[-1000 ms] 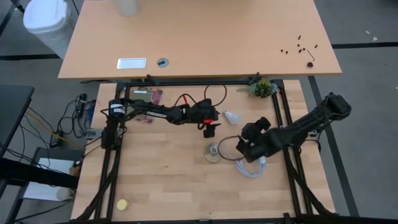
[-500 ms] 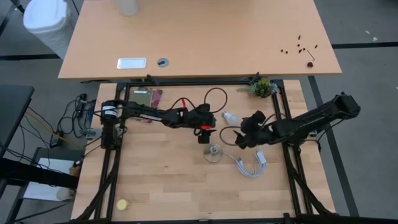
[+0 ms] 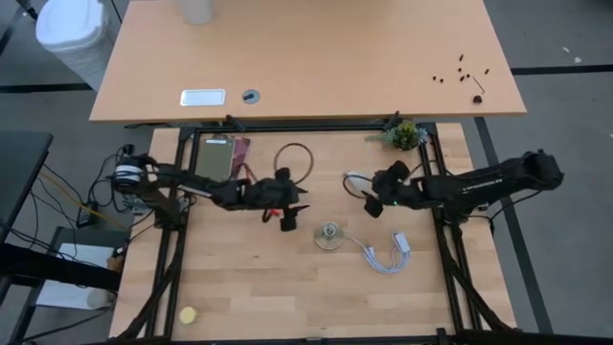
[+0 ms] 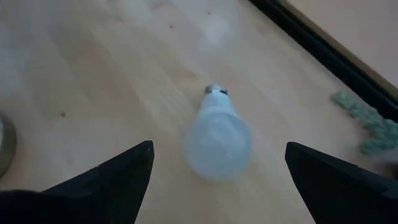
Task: Screw lightbulb
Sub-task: Move the white lightbulb to the center of the table
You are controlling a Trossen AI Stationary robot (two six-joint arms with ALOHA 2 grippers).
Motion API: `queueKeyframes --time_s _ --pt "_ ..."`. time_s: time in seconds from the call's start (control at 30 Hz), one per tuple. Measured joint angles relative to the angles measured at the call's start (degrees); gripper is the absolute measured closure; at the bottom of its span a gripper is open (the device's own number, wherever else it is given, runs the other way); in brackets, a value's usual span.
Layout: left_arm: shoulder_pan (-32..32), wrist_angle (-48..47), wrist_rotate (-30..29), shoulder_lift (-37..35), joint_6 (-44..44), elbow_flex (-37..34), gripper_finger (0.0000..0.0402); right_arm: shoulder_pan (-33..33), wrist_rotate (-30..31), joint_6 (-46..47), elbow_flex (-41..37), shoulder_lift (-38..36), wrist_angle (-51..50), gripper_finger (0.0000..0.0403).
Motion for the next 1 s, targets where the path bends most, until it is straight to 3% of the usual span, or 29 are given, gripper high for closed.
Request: queueKeyframes --time_s 0.2,0.37,0.6,0.77,1.0 --pt "-2.05 5.86 -3.28 -3.30 -5.58 -7.23 0.0189 -9.69 -6.53 -10.23 0.09 2.94 8.76 0.0030" --pt "-3.20 5.59 -4.14 -3.27 -7.00 -7.80 0.0189 -20.56 -14.00 -19.11 0.07 7.06 14.09 0.0030" --pt "-3.58 5.94 -4.13 -3.25 -6.98 -7.77 0.0189 -29.90 -25.90 -26.79 2.08 15.29 15.43 0.0030" --pt "-3.72 5.62 -4.08 -3.23 -7.12 -7.77 0.0189 -29.12 -29.97 -26.75 2.49 18.07 14.52 0.0030" --pt "-3.85 6.21 -4.13 -3.23 -7.07 -7.75 0.0189 -22.93 -28.19 -25.15 2.65 18.95 16.60 0.0030"
